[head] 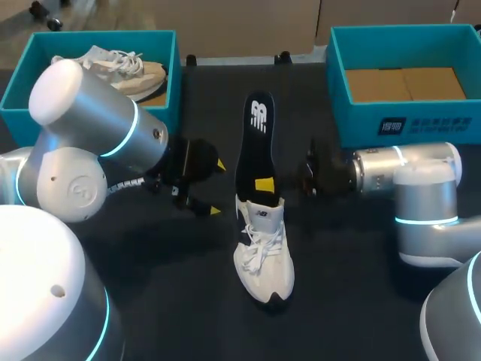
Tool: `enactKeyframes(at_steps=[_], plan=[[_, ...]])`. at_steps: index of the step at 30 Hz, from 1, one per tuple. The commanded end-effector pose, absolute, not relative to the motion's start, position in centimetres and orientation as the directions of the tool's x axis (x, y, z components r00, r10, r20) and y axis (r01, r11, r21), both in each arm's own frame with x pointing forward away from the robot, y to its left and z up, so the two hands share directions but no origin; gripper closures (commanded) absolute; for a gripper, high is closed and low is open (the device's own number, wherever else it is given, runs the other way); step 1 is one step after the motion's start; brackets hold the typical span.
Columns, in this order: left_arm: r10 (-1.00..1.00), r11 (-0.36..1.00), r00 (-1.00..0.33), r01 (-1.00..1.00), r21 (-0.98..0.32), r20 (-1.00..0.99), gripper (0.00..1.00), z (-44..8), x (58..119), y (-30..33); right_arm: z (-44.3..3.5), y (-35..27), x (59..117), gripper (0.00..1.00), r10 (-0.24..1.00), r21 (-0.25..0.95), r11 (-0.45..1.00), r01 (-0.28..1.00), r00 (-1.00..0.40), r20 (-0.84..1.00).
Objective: Take the shoe out of the shoebox, open the shoe tongue, remove and reinsert the insole, then place the shoe into the shoebox
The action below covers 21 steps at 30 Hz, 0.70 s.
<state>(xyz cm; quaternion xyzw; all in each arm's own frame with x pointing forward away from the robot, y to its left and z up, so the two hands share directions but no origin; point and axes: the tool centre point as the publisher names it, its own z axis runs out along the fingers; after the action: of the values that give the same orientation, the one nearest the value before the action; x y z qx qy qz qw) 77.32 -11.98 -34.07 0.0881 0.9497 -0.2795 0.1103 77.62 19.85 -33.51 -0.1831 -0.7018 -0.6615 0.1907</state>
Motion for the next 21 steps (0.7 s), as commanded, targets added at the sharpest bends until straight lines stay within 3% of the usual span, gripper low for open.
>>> enactKeyframes(at_steps=[1,21], plan=[[0.106,0.830,-0.960,0.229,-0.509,-0.259,0.00,-34.1,77.3,-12.0,-34.4,20.4,77.1,1.00,0.006,0.850,0.058,0.524,-0.852,0.524],[0.106,0.830,-0.960,0.229,-0.509,-0.259,0.00,-34.1,77.3,-12.0,-35.1,20.1,76.1,1.00,0.043,0.812,0.081,0.578,-0.816,0.576]])
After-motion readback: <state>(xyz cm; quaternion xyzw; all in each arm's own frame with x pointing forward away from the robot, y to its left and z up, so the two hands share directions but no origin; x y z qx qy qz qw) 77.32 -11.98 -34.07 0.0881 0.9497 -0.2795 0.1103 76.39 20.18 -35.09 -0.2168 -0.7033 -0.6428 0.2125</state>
